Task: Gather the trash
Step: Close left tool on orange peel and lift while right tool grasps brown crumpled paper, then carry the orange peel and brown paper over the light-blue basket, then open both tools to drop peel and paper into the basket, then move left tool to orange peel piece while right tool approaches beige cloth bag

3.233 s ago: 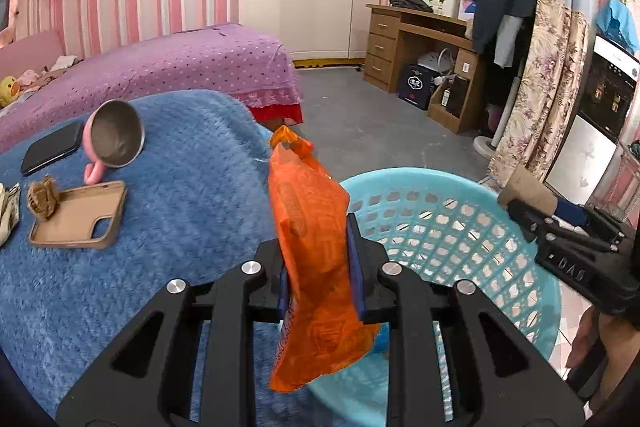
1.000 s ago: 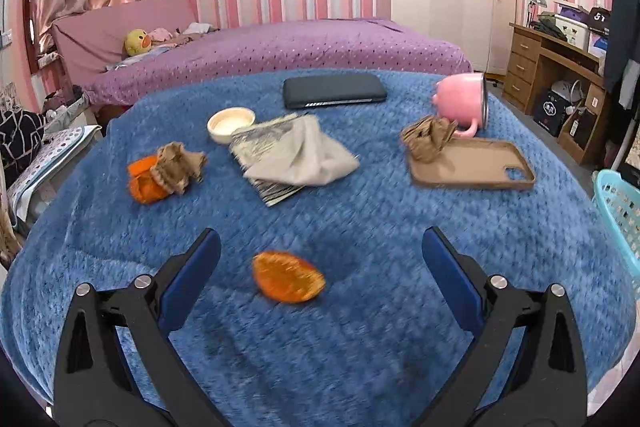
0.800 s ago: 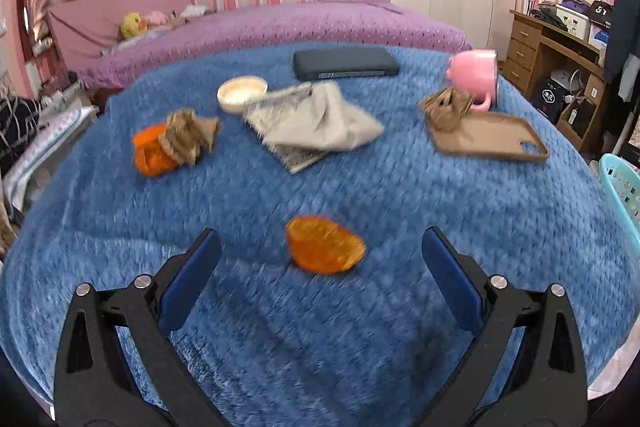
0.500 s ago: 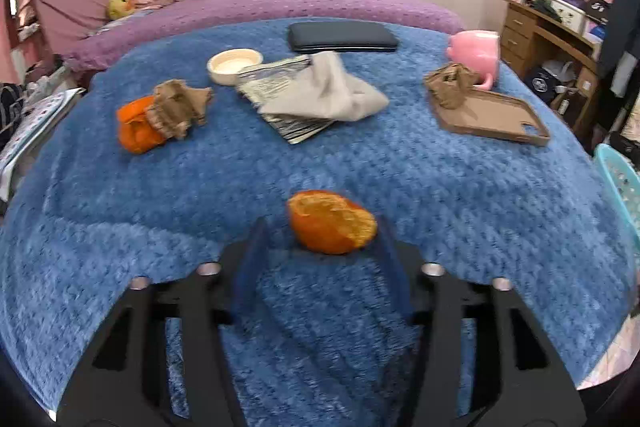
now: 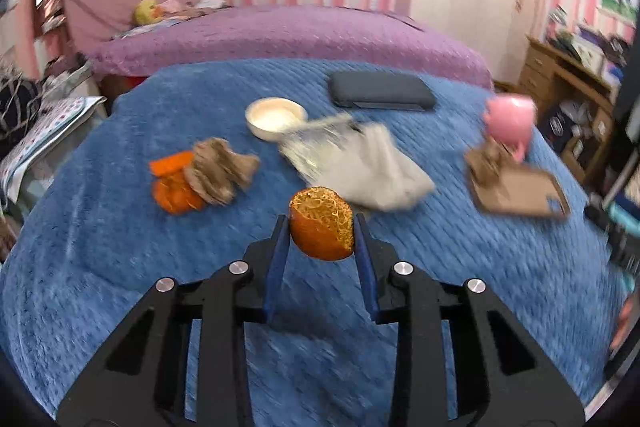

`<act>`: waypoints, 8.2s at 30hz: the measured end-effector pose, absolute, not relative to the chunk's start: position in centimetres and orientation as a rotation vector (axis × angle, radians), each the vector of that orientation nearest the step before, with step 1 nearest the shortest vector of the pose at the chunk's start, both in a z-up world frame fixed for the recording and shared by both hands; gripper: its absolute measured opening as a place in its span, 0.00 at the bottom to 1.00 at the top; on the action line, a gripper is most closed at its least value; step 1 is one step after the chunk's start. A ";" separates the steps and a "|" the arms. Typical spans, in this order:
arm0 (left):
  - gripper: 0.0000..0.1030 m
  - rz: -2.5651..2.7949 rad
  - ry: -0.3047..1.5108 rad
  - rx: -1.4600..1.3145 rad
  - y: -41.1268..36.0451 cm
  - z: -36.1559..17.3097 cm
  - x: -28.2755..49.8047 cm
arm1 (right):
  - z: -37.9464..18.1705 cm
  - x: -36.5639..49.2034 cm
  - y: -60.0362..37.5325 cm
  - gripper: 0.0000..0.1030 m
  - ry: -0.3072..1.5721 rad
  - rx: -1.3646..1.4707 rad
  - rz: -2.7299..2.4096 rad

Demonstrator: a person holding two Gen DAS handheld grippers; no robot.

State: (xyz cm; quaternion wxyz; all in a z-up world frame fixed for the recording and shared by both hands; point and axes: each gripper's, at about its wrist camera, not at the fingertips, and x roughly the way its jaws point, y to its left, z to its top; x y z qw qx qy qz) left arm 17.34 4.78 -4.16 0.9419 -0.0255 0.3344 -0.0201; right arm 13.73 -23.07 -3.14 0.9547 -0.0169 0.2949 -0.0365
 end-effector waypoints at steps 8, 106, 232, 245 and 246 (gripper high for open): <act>0.30 0.097 0.642 -0.075 8.5 -3.5 19.5 | -3.5 18.1 -17.8 0.92 0.617 -0.100 -0.007; 0.30 -0.423 0.582 0.122 -27.7 -2.9 8.6 | -4.5 2.5 -49.8 0.46 0.602 0.081 -0.395; 0.86 0.098 0.856 -0.122 15.3 -7.3 22.8 | -2.6 18.5 -19.2 0.96 0.620 -0.085 -0.045; 0.40 0.022 0.821 -0.153 16.2 -7.1 24.4 | -4.2 19.3 -17.1 0.96 0.666 -0.056 0.008; 0.36 0.024 0.814 -0.138 16.0 -7.0 24.3 | -4.2 19.3 -17.0 0.96 0.665 -0.054 0.011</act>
